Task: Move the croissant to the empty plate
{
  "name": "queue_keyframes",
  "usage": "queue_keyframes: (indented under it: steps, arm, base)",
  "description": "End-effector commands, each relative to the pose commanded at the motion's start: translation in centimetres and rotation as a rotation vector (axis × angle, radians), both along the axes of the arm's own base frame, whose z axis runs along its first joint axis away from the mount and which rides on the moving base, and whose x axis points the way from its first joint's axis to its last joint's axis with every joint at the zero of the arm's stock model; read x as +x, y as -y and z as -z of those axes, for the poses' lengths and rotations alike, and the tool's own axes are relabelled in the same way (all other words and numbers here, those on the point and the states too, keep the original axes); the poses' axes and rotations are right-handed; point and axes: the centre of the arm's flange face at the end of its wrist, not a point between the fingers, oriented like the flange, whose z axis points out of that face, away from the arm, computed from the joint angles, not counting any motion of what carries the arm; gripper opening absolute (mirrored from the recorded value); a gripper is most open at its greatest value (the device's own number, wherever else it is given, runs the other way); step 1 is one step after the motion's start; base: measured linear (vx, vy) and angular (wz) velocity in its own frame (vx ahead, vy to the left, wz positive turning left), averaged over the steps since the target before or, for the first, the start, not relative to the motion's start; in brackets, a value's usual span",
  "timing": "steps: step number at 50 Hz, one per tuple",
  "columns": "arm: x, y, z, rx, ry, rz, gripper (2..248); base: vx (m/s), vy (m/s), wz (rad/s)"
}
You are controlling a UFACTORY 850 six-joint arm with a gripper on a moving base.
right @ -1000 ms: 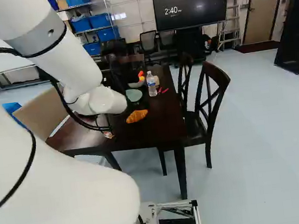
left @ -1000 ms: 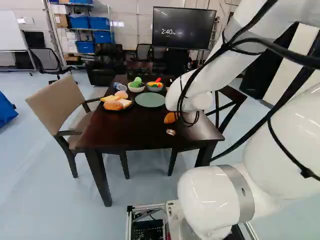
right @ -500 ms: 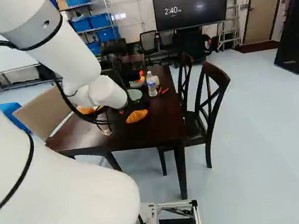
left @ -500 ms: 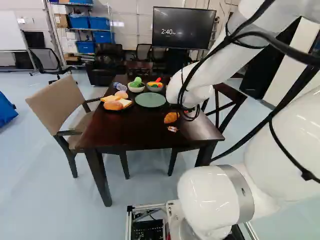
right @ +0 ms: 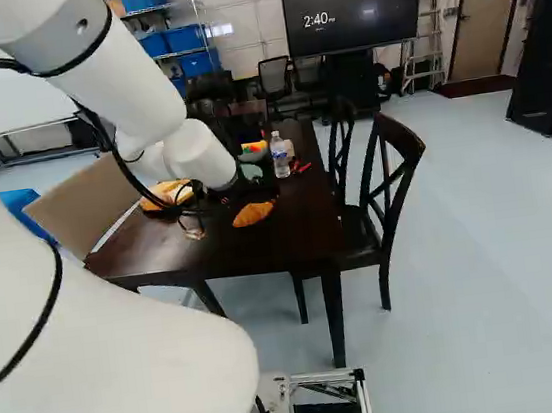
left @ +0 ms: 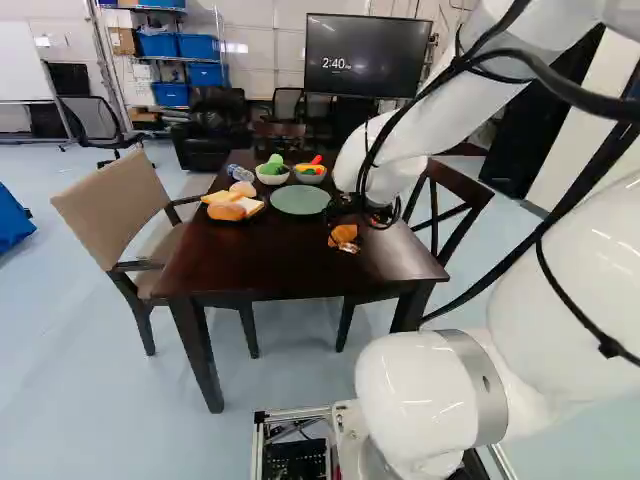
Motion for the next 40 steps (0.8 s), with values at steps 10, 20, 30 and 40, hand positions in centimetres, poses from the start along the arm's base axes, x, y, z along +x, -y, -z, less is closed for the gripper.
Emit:
queue_keyframes:
  steps: [10,20,30,40]
  arm:
    - [0.5,0.3,-0.9,0.001,-0.033,0.007,247]
    - [1.1,0.7,-1.9,0.004,-0.068,0.019,247]
    - [1.8,0.9,-2.8,0.014,-0.105,0.033,247]
    - [2.6,1.0,-3.9,0.026,-0.143,0.044,247]
  base:
    - [0.000,0.000,0.000]
    - [0.000,0.000,0.000]
    - [0.000,0.000,0.000]
    - [0.000,0.000,0.000]
